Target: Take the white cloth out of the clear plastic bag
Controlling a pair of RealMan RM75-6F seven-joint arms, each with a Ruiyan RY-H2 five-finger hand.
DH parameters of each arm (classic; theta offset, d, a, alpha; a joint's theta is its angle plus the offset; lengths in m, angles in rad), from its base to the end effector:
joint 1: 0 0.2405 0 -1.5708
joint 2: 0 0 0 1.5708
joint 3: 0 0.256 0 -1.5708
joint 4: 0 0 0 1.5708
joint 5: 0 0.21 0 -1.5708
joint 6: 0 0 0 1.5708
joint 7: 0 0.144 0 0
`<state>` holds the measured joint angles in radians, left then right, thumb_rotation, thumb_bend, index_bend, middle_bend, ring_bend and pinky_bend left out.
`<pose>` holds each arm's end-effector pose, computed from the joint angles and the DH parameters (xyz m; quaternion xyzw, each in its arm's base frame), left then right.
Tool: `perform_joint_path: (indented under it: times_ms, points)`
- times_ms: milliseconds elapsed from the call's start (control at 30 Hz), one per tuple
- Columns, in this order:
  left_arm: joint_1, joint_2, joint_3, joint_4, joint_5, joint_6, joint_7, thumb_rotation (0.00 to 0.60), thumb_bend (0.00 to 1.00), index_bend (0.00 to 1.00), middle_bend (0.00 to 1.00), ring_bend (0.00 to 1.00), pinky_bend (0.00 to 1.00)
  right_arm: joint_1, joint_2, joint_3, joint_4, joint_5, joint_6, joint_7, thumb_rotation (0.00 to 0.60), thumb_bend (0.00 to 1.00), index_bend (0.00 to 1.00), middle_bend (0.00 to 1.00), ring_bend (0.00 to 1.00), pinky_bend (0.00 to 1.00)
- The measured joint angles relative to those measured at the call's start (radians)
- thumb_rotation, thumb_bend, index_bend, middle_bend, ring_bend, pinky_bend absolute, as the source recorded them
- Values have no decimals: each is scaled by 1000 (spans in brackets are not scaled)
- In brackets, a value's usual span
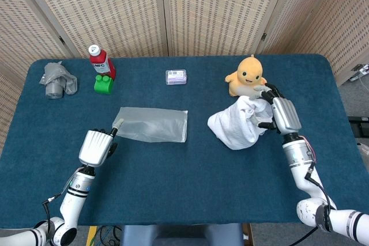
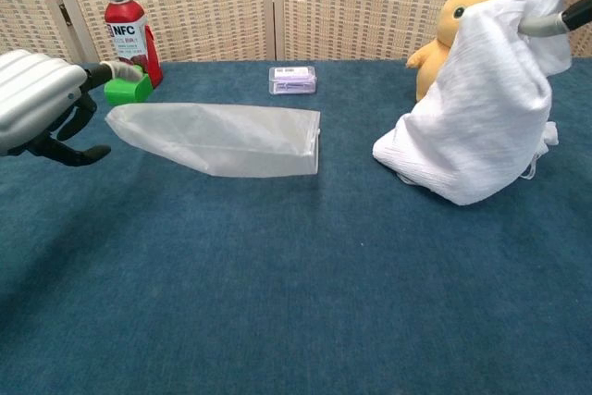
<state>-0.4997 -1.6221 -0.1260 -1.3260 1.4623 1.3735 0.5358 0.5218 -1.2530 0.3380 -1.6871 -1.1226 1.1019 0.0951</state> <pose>-0.1982 0.2994 0.0159 -0.7008 -0.1817 -0.3920 0.5676 -0.1905 -0.3425 0.1136 0.5434 -0.4975 0.5189 0.4335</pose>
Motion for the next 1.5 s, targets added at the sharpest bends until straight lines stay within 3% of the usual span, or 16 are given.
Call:
perform_joint_path:
  times_ms: [200,367,633,800,967,1233,1500]
  points:
    - [7,49,-9,-83,-11,-3,37,600,3,0,447,569,802,-11,41,-11,-45,-25,3,0,600,0,0,170,41,193]
    - [12,76,-21,-125,-11,12,55,600,3,15,443,570,802,-29,67,-17,-76,-54,37,6,600,0,0,170,41,193]
    - [28,116,-46,-193,-12,44,-41,600,3,228,439,569,797,-61,138,-87,-119,-119,40,-68,600,0,150,171,41,193]
    - [50,197,-63,-285,-33,58,-59,600,4,272,445,542,730,-102,156,-151,-132,-194,81,-126,600,2,166,175,41,193]
    - [85,308,-65,-375,-83,53,-42,600,4,276,445,490,658,-151,159,-196,-119,-270,140,-95,600,2,169,187,41,192]
    - [192,461,0,-442,-80,86,-86,600,4,281,445,460,603,-227,166,-254,-72,-366,238,-32,600,3,169,191,41,192]
    - [304,498,89,-438,-5,183,-148,600,4,282,445,460,591,-286,173,-295,-57,-438,316,-9,600,2,170,194,41,192]
